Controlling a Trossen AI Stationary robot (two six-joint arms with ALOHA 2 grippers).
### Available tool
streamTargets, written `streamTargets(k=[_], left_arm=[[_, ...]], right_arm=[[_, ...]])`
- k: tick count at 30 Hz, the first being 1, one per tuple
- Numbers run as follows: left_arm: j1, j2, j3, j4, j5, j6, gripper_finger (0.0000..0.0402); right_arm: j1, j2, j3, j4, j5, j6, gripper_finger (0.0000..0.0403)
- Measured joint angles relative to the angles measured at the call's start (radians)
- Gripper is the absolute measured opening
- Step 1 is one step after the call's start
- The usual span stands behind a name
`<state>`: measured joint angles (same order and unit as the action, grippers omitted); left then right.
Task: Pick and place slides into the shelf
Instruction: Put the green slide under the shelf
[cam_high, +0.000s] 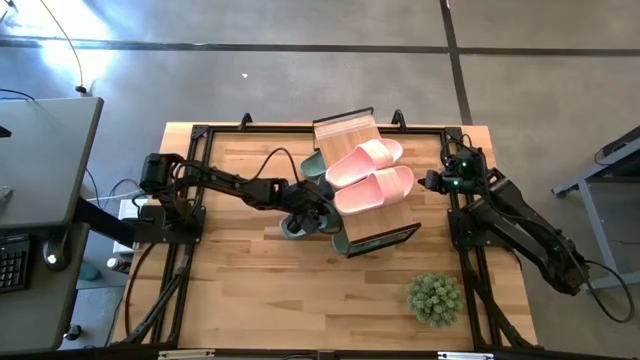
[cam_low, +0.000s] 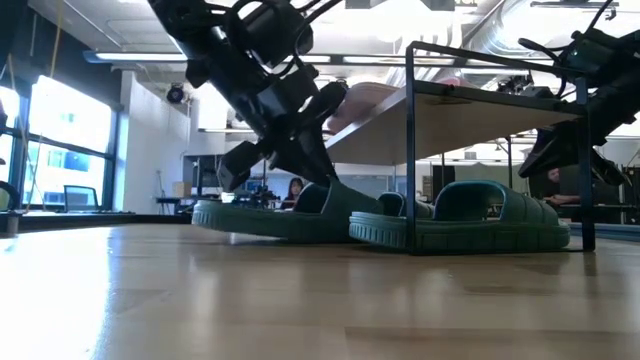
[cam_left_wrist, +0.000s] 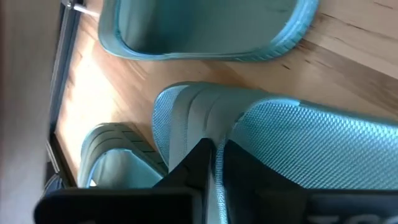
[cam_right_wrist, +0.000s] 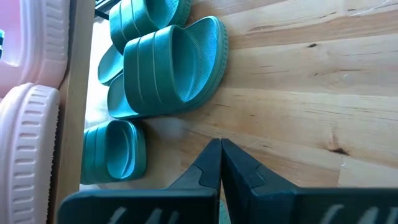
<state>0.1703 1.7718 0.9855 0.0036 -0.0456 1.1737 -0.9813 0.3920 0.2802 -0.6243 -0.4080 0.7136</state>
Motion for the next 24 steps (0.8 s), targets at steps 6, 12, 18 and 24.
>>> streamTargets(k=[6, 12, 18, 24], left_arm=[[0.0, 0.0, 0.007, -0.004, 0.004, 0.0, 0.0056], [0.0, 0.0, 0.007, -0.018, 0.004, -0.003, 0.009], [0.0, 0.0, 0.007, -0.069, 0.003, -0.004, 0.0133], [0.0, -0.025, 0.007, -0.125, -0.018, -0.095, 0.0166]], right_arm=[[0.0, 0.0, 0.0, 0.0, 0.0, 0.0, 0.0], [0.0, 0.0, 0.0, 0.0, 0.0, -0.008, 0.0], [0.0, 0.0, 0.0, 0.0, 0.0, -0.008, 0.0], [0.0, 0.0, 0.0, 0.0, 0.0, -0.008, 0.0]])
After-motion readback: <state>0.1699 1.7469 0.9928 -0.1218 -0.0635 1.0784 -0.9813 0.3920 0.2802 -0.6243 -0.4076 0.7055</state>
